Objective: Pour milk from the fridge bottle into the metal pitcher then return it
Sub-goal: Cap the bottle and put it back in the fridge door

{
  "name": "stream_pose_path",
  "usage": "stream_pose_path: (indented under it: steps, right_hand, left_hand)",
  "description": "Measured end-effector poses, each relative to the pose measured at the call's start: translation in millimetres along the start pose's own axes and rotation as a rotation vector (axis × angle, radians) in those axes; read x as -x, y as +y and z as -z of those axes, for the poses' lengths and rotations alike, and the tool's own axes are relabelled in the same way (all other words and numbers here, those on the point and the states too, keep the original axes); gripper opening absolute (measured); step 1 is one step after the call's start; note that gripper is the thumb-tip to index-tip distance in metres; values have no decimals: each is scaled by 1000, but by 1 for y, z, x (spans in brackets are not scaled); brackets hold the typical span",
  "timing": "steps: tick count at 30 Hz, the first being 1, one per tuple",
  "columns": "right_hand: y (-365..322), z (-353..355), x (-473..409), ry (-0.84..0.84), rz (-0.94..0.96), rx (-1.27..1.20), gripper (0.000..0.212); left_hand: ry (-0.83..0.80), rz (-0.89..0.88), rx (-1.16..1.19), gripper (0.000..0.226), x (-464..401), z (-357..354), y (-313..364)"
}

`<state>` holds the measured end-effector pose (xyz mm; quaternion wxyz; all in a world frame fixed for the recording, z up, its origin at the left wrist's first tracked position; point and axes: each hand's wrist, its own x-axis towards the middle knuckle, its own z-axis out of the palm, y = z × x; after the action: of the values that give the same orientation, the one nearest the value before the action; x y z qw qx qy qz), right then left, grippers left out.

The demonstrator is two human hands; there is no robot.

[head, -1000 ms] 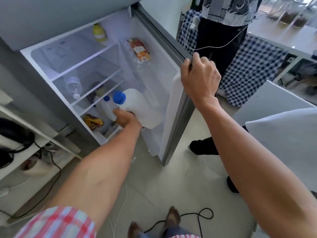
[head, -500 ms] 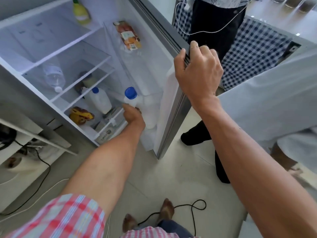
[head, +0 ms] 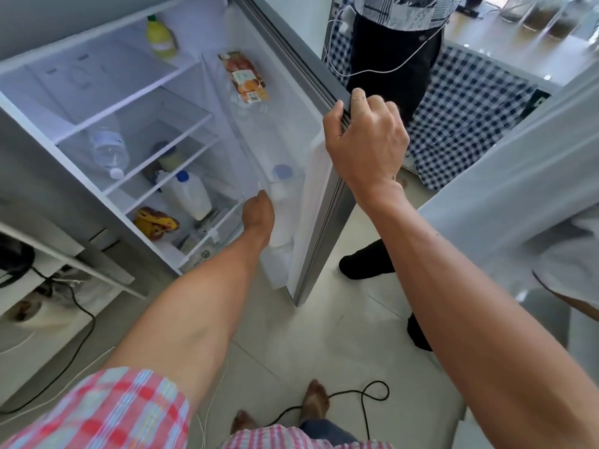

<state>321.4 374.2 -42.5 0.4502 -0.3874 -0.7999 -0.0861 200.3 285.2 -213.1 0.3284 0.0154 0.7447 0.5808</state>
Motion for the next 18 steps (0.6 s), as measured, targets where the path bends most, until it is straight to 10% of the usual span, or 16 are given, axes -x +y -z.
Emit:
stream_pose_path:
  steps: [18]
  right_hand:
    - [-122,31,36,-261,-6,-1,53]
  left_hand:
    - [160,-417,-16,24,58,126,77]
